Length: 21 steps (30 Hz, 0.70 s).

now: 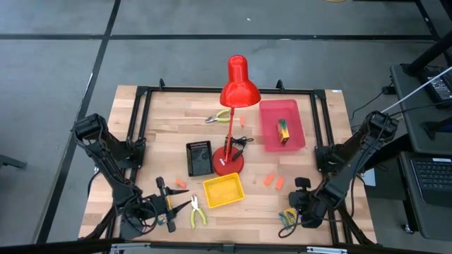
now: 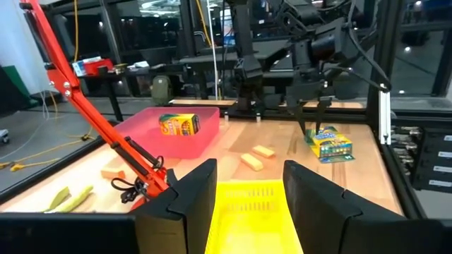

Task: Pick & Place School Supplies
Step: Put the crayon box into the pink bin

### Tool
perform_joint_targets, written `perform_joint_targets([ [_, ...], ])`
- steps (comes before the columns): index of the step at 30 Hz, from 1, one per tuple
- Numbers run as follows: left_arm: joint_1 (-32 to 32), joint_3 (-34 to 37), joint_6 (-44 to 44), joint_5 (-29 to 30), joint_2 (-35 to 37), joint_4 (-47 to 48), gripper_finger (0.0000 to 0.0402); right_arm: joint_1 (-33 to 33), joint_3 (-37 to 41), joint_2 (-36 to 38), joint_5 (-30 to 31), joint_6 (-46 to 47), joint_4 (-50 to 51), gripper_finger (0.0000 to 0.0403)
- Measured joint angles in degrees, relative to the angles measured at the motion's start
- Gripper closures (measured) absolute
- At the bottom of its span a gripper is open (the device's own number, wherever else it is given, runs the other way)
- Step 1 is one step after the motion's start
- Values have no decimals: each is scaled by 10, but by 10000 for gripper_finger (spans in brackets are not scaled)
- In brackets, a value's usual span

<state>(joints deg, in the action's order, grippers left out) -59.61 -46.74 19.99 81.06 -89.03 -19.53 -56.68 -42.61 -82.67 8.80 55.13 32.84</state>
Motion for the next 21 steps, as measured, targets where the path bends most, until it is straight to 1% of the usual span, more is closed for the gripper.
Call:
perform_joint_targets([
  [3, 7, 0, 0, -12, 0, 0, 240, -1, 0, 0, -5, 0, -1, 292],
  [11, 18, 0, -1, -39, 0, 0, 240, 0, 0, 0, 13, -16, -2, 298],
  [17, 18, 0, -2, -40, 0, 0, 243, 0, 0, -35, 18, -38, -45, 298],
  [21, 18, 0, -2, -41, 0, 0, 244, 0, -1, -51, 18, -46, -49, 298],
])
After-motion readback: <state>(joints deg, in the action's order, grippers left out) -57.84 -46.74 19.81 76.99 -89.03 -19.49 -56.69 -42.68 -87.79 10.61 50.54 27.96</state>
